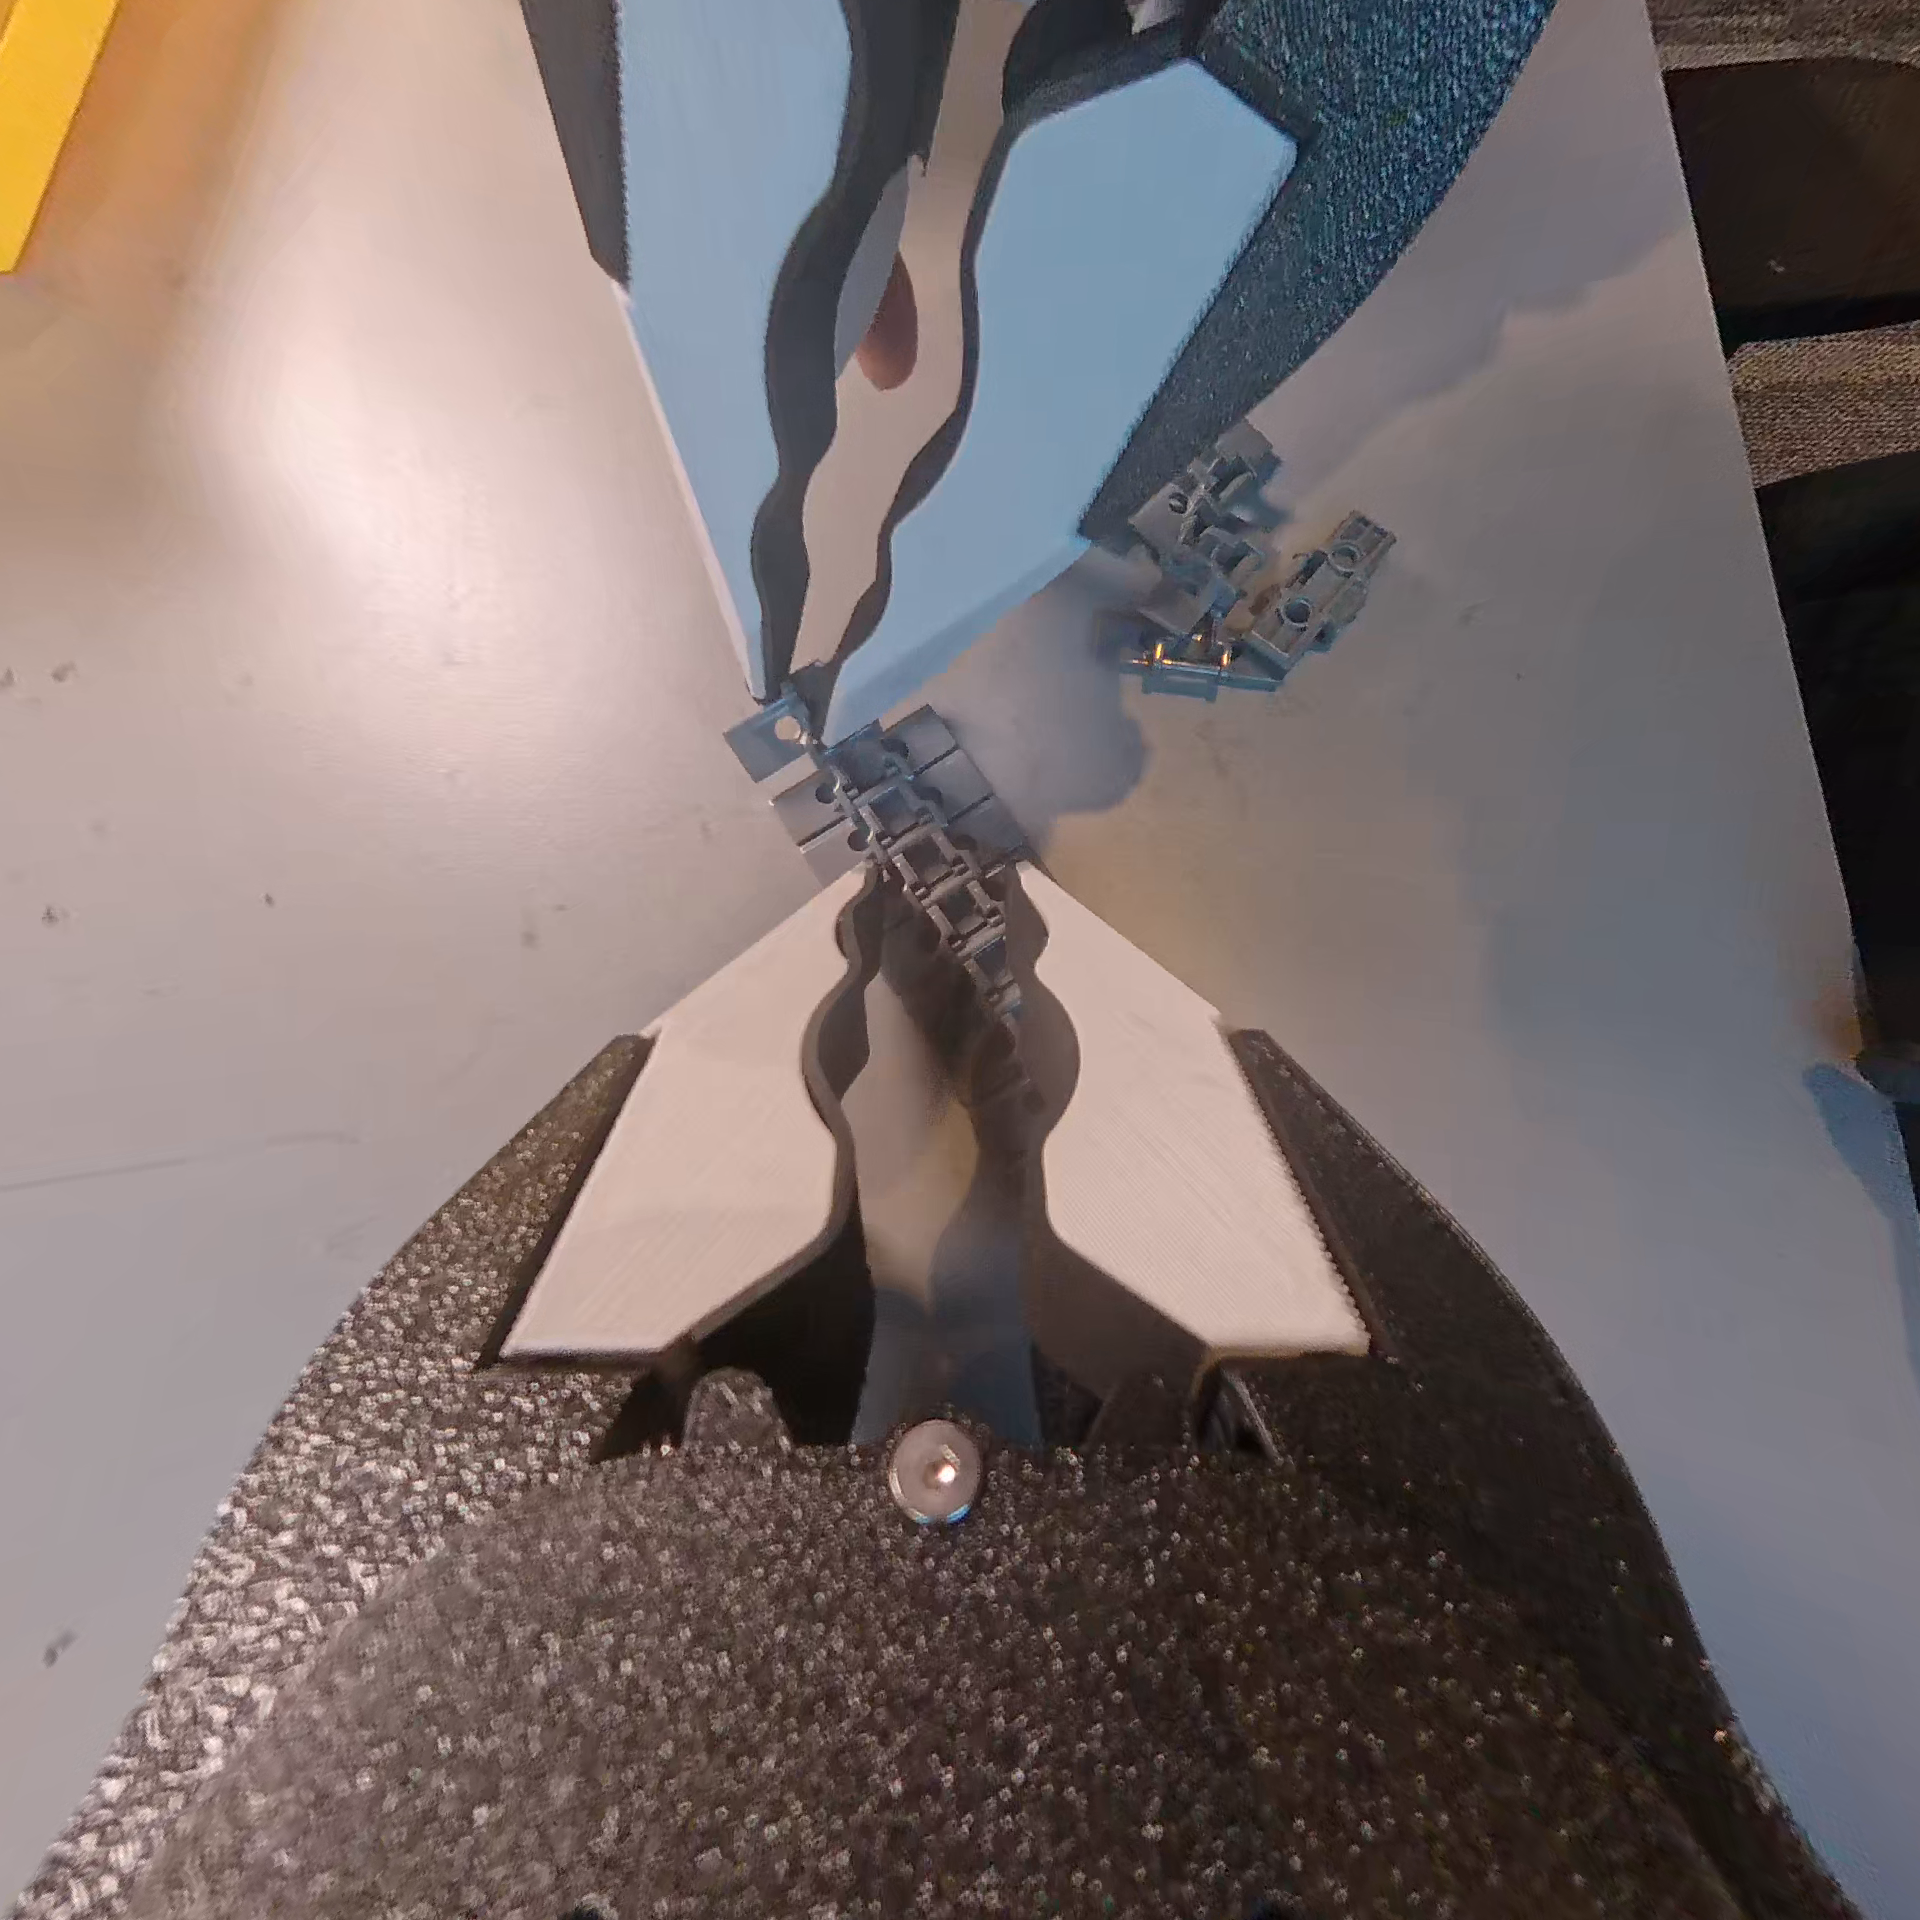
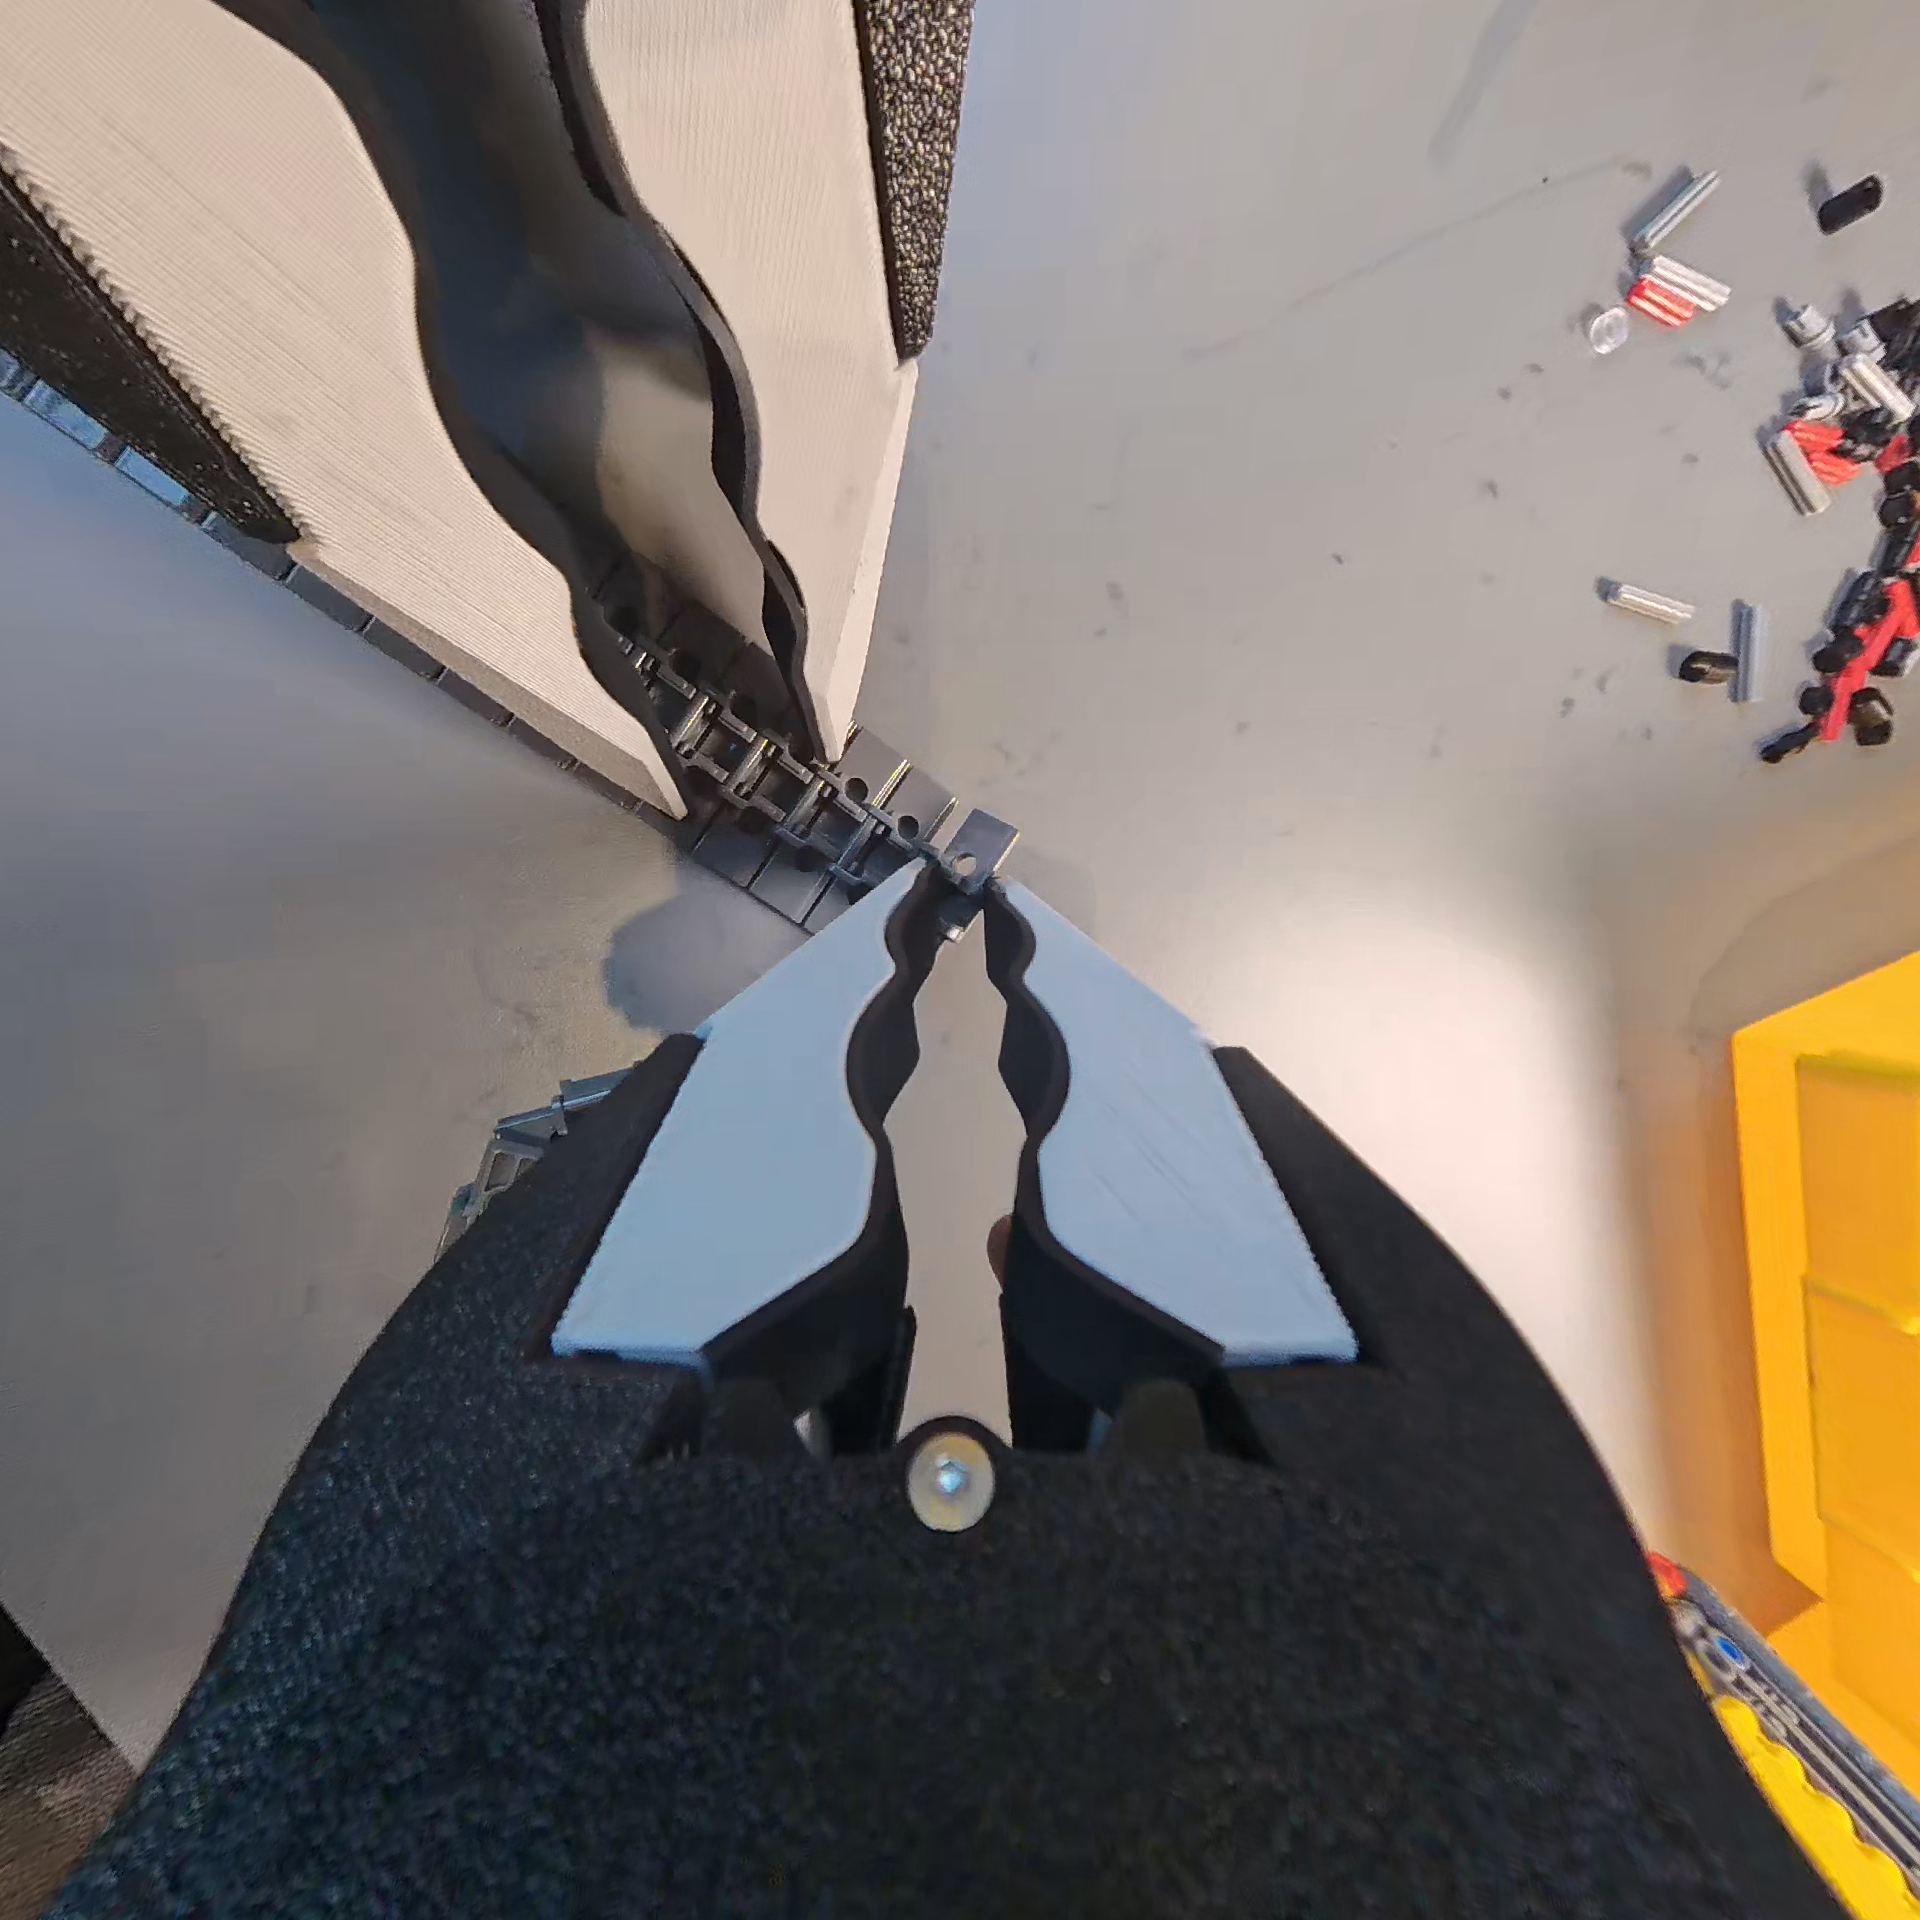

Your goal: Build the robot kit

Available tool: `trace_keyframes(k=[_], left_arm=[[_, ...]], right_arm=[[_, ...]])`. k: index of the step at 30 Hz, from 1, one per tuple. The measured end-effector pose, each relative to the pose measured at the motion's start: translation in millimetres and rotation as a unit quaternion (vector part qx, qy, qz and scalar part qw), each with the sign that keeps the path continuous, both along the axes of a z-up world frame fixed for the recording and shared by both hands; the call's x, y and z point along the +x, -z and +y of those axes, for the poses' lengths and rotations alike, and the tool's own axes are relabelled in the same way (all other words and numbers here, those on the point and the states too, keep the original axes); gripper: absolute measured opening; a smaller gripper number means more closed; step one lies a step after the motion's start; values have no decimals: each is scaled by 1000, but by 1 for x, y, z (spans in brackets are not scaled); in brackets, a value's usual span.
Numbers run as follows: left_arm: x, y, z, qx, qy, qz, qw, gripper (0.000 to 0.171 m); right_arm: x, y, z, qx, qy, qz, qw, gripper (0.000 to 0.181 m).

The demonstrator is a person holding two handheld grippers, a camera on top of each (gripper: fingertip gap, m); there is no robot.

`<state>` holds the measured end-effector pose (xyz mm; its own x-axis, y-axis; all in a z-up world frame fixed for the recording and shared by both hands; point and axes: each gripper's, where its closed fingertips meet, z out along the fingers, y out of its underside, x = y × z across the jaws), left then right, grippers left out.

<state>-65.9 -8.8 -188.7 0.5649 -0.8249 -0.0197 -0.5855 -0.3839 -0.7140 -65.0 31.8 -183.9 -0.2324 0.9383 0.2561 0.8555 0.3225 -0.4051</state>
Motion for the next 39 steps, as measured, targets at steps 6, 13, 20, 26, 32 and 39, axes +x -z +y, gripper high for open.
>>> trace_keyframes(k=[6, 13, 20, 26, 32, 39], left_arm=[[0, 0, -1, 0, 2, -1, 1000, 20], [0, 1, -1, 0, 1, -2, 1000, 20], [0, 1, -1, -3, 1, -5, 1000, 20], [0, 1, -1, -5, 5, -9, 1000, 21], [0, -1, -2, -8, 15, -15, 1000, 23], [1, -22, 3, 10, 3, -76, 997, 23]], right_arm=[[2, 5, 0, 26, -17, -11, 999, 9], [-3, 1, 0, -11, -14, 20, 1000, 9], [-1, -29, 15, -198, 86, 101, 971, 22], [37, -31, 13, -131, 49, 67, 988, 21], [73, -8, -5, -143, 34, 11, 989, 22], [76, 5, -11, -151, 24, 19, 988, 19]])
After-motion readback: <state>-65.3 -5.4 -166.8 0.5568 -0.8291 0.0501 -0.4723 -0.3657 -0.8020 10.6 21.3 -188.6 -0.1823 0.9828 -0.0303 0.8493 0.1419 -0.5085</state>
